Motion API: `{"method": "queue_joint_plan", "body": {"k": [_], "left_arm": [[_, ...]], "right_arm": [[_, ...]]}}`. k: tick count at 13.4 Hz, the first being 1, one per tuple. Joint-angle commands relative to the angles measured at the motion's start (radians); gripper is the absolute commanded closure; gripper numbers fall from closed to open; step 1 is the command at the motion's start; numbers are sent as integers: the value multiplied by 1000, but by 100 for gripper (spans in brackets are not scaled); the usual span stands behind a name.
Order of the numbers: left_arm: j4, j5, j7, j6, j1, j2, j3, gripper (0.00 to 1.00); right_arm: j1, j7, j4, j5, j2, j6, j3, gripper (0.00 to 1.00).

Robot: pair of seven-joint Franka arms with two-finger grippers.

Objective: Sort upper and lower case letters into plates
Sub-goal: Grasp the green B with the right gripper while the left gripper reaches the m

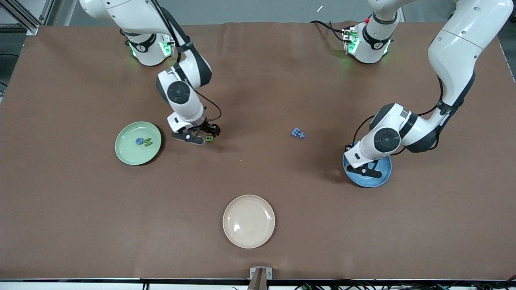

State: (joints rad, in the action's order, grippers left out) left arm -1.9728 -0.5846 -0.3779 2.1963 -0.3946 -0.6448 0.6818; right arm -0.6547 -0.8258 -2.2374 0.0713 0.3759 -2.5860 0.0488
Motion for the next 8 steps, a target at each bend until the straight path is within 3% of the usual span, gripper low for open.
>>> {"method": "queue_joint_plan", "body": {"k": [1,2,3,6,8], "left_arm": [[-12,-20,5,8,-21,22,18,17],[-6,-18,5,0,-21,37,21,5],[-2,-6,-1,-12,-21,57,39,0],[81,64,-51,-174,-30,74,155,0],[135,104,-209,-262,-21,71,217,0]], "right_arm": [[-17,-36,19,5,34,-43,8,8],[-25,-36,19,5,49,-57,9,13],[-25,-35,19,4,50,-69,9,14],[-13,-19,21,-2,52,-71,9,15],[-11,-19,21,-7,60,-77,9,15]]}}
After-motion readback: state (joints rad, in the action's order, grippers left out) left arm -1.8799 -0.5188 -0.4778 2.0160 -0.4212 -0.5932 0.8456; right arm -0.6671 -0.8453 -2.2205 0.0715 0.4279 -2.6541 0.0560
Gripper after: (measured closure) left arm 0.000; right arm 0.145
